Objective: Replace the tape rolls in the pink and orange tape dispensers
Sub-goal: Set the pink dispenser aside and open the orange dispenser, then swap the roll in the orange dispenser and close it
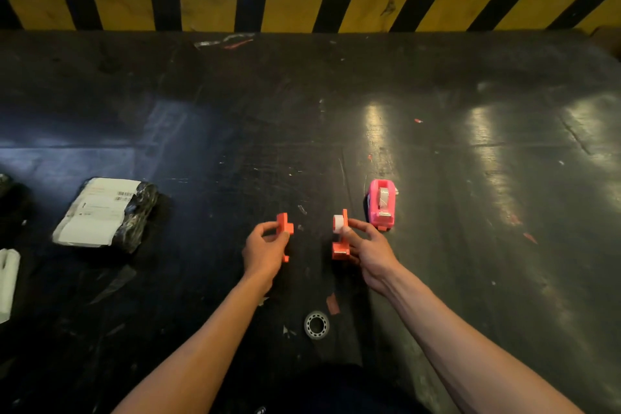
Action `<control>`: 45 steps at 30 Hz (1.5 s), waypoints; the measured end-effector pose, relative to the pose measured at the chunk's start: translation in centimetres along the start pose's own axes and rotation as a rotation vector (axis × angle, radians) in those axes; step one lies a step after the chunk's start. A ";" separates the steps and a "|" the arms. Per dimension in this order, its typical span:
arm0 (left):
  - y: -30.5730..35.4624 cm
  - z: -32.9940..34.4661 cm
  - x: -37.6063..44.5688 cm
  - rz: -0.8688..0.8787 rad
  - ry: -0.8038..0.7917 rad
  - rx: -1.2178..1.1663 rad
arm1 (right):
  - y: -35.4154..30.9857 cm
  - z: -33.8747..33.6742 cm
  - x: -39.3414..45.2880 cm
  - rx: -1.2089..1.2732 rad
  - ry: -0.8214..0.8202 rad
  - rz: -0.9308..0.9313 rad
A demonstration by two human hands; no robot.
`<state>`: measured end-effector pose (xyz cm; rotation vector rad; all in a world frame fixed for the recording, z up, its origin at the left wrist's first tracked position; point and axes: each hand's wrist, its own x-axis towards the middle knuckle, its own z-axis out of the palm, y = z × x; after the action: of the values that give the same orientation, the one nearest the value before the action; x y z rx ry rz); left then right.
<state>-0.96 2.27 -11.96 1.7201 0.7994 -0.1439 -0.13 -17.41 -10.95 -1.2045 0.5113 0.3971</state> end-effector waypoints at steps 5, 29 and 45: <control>-0.9 -1.0 0.7 0.119 -0.012 0.466 | 0.4 0.5 -0.3 -0.043 -0.055 0.015; -0.1 1.8 -2.8 0.813 -0.258 1.125 | -1.2 -1.2 -1.0 -0.023 -0.026 -0.072; 0.3 0.3 -4.1 0.362 -0.561 0.264 | -1.0 -1.2 -0.6 0.023 0.015 -0.023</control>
<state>-3.86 0.21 -9.78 1.9093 0.0538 -0.4747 -0.25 -18.87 -10.18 -1.1913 0.5137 0.3621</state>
